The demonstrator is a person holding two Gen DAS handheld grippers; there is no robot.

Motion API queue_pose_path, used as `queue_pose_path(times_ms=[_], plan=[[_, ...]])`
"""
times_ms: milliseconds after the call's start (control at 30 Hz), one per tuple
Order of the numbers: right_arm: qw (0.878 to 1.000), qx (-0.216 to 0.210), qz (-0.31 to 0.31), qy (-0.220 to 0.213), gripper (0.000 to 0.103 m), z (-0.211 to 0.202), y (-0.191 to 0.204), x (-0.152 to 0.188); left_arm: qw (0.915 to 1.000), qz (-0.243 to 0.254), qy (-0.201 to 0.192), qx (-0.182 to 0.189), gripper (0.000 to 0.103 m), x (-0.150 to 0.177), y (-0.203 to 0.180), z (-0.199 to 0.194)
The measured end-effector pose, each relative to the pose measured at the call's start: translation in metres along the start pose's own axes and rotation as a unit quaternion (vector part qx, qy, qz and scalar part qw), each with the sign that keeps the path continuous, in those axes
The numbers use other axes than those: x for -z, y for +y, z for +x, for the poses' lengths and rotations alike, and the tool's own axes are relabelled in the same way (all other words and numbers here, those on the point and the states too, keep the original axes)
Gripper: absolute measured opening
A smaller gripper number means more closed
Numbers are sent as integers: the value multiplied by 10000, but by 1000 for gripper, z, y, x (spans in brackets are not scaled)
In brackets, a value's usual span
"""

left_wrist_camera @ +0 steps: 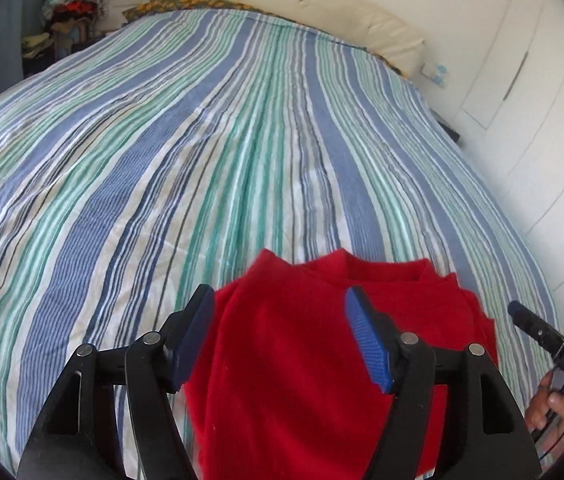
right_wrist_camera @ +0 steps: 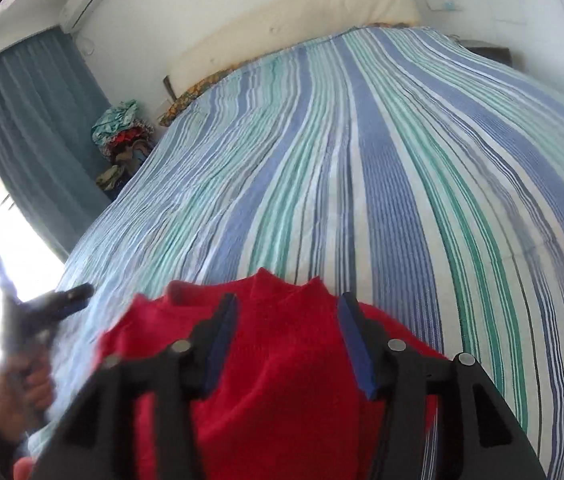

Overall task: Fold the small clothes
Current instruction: 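Lift the hem with both grippers and fold it up over the collar, then open both grippers and withdraw them from the folded sweater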

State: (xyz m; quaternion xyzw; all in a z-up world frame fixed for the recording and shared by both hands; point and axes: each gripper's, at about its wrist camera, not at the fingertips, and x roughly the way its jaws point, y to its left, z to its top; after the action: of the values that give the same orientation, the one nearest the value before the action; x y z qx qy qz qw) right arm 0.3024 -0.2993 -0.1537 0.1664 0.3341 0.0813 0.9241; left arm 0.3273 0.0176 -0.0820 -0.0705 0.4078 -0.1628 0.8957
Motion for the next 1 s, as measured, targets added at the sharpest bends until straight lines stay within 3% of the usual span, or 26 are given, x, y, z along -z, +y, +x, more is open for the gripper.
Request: queue_pose_path(times_ms=[67,133,167,200,233,267,333,367,433,567,700,800,867,933,1000], plan=[[9968,-529,-566,181,53,-18,26,21,9987,507,48,102,90,37,-20,-8],[9890,-930,-990,584,53,-21,44,53,9951,927,329,-34,93,71,-31,5],[9849,-1018,-1119,847,53,-17,45,71,9923,1061,571,-285,92,85,-31,17],[9827,-872,-1211,1098,52,-11,40,91,9889,1101,799,-592,90,95,-27,29],[9814,-522,-1261,1351,50,-4,29,111,9871,1063,916,-773,80,100,-21,34],[9807,-189,-1194,1537,37,1,14,126,9882,969,880,-790,77,101,-17,29],[9877,31,-809,1336,29,-15,-5,131,9944,646,639,-547,83,96,-16,6],[9899,136,-691,1232,31,-28,-4,127,9966,533,500,-380,92,94,-19,-6],[9919,40,-825,961,33,-52,13,119,9974,571,287,-322,96,95,-32,-19],[9882,-155,-1260,855,45,-57,49,120,9936,555,651,-732,95,114,-47,-12],[9826,461,-943,1535,43,-16,21,154,9902,354,849,-1046,95,143,-44,-34],[9902,568,-625,1111,46,-53,21,161,9892,354,750,-1212,96,160,-46,-53],[9926,554,-606,896,61,-81,28,167,9881,366,723,-1304,96,167,-47,-57],[9943,626,-540,668,67,-104,30,179,9877,381,675,-1354,96,172,-49,-57],[9940,797,-458,588,67,-118,29,196,9870,442,678,-1389,96,176,-52,-53]])
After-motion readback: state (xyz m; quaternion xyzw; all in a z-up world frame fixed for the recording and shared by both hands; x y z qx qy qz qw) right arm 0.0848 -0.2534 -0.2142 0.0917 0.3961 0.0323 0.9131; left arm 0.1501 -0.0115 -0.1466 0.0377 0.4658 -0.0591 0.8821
